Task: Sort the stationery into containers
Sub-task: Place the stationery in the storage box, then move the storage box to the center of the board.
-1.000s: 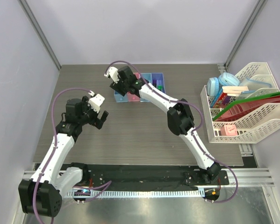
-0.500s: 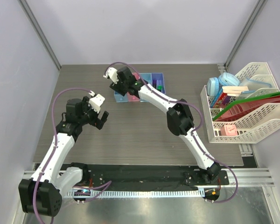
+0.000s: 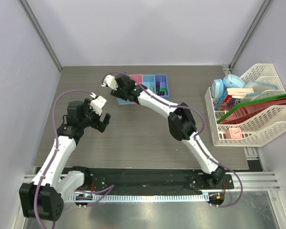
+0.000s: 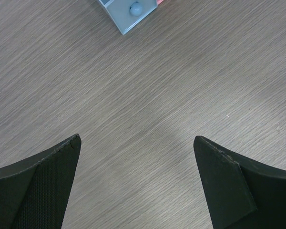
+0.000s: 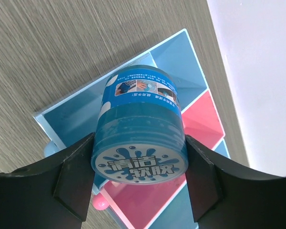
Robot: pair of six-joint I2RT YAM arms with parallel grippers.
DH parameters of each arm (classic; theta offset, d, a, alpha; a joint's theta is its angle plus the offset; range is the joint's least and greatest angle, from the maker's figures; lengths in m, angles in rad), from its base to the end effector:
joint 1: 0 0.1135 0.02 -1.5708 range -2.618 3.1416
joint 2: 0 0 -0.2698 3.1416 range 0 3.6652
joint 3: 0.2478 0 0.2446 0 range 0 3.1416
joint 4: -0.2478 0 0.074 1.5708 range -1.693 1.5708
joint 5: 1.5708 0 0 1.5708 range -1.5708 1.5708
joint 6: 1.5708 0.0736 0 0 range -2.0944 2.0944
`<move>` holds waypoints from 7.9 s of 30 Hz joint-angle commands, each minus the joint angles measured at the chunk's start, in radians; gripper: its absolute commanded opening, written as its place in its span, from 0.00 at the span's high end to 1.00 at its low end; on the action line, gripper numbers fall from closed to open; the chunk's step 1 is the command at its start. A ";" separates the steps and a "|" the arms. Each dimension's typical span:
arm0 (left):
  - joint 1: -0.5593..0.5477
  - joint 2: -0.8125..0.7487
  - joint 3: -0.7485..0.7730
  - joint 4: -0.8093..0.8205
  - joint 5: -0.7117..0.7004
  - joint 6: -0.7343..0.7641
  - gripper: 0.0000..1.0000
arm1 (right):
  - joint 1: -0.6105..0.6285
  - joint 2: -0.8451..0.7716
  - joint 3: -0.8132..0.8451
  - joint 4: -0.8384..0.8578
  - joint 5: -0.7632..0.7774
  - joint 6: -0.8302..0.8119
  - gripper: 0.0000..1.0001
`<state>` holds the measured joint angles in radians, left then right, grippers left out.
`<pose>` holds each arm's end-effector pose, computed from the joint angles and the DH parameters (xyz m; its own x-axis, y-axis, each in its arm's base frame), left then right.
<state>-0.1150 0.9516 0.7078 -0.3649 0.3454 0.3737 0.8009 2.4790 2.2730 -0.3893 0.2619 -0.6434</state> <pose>0.2212 -0.0506 0.2523 -0.3887 0.3907 -0.8344 0.5648 0.8166 0.1193 0.4294 0.4155 0.2083 0.0142 -0.8178 -0.5753 -0.6696 0.4195 -0.6129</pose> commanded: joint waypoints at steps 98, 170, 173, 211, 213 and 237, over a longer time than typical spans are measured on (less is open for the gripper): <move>0.041 1.074 0.821 0.368 -0.327 -0.067 0.00 | -0.565 -0.272 -0.265 -0.120 -0.270 0.444 0.10; -0.313 0.967 0.588 0.049 -0.192 -0.021 0.01 | -0.365 -0.577 -0.946 0.079 -0.286 0.496 0.15; -0.331 0.960 0.570 0.040 -0.209 -0.021 0.02 | -0.361 -0.591 -0.958 0.079 -0.283 0.496 0.15; -0.238 1.018 0.613 0.004 -0.322 -0.085 0.01 | -0.350 -0.724 -0.755 -0.049 -0.356 0.403 0.11; -0.227 1.010 0.614 0.009 -0.324 -0.093 0.00 | -0.341 -0.729 -0.707 -0.091 -0.389 0.384 0.11; -0.077 0.845 0.581 -0.066 -0.300 -0.113 0.00 | -0.215 -0.583 -0.546 -0.307 -0.789 0.140 0.00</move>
<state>-0.2317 1.8881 1.3170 -0.3931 -0.0158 0.2592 0.5652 1.8668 1.6600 -0.6655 -0.4316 -0.4446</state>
